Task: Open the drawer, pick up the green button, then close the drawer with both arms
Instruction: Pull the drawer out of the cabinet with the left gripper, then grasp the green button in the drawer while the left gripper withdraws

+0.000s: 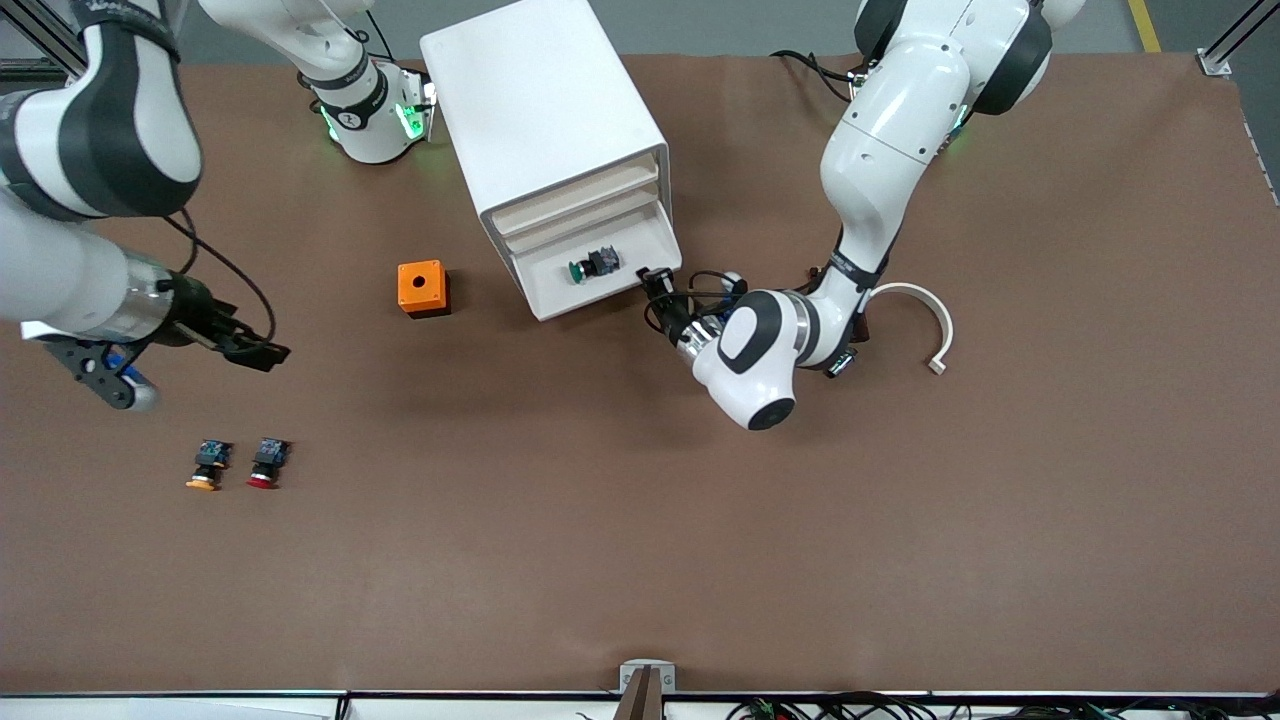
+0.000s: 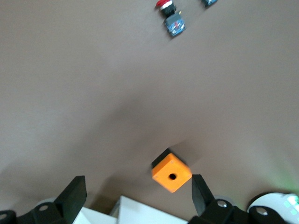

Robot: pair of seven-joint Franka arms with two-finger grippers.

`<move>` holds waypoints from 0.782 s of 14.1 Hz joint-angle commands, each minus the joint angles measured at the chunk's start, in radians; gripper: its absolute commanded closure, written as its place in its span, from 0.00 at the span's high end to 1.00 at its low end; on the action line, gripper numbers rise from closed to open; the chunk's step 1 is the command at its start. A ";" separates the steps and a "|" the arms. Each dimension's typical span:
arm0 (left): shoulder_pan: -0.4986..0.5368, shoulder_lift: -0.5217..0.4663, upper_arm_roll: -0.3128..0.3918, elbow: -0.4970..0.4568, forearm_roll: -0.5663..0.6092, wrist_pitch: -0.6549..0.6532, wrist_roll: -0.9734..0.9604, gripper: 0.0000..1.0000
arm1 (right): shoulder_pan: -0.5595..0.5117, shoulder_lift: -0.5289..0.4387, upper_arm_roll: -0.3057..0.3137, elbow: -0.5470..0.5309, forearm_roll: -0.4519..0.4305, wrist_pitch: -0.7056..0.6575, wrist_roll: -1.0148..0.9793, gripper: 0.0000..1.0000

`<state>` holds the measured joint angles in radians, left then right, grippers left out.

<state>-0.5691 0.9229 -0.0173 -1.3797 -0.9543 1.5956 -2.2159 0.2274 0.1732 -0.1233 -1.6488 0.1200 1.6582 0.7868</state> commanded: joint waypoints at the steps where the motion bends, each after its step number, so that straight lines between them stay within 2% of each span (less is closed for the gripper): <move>1: 0.003 0.017 0.052 0.056 -0.012 0.000 0.074 0.04 | 0.135 -0.038 -0.004 -0.066 0.015 0.073 0.234 1.00; 4: 0.035 0.016 0.054 0.060 -0.020 0.004 0.122 0.10 | 0.289 -0.031 -0.004 -0.134 0.015 0.262 0.492 1.00; 5: 0.037 0.014 0.054 0.060 -0.020 0.004 0.122 0.16 | 0.334 -0.015 -0.004 -0.134 0.015 0.302 0.561 1.00; 6: 0.037 0.010 0.054 0.060 -0.021 0.004 0.122 0.29 | 0.367 0.012 -0.004 -0.132 0.013 0.340 0.625 1.00; 7: 0.041 0.007 0.054 0.059 -0.021 0.004 0.122 0.70 | 0.406 0.034 -0.004 -0.132 0.013 0.368 0.682 1.00; 8: 0.044 0.004 0.054 0.059 -0.021 0.003 0.119 0.99 | 0.446 0.066 -0.004 -0.129 0.012 0.391 0.750 1.00; 11: 0.055 -0.010 0.062 0.065 -0.012 0.003 0.125 0.99 | 0.533 0.126 -0.004 -0.128 0.010 0.478 0.896 1.00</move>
<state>-0.5195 0.9228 0.0332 -1.3281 -0.9577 1.5995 -2.1074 0.7124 0.2666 -0.1139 -1.7810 0.1309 2.0964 1.6014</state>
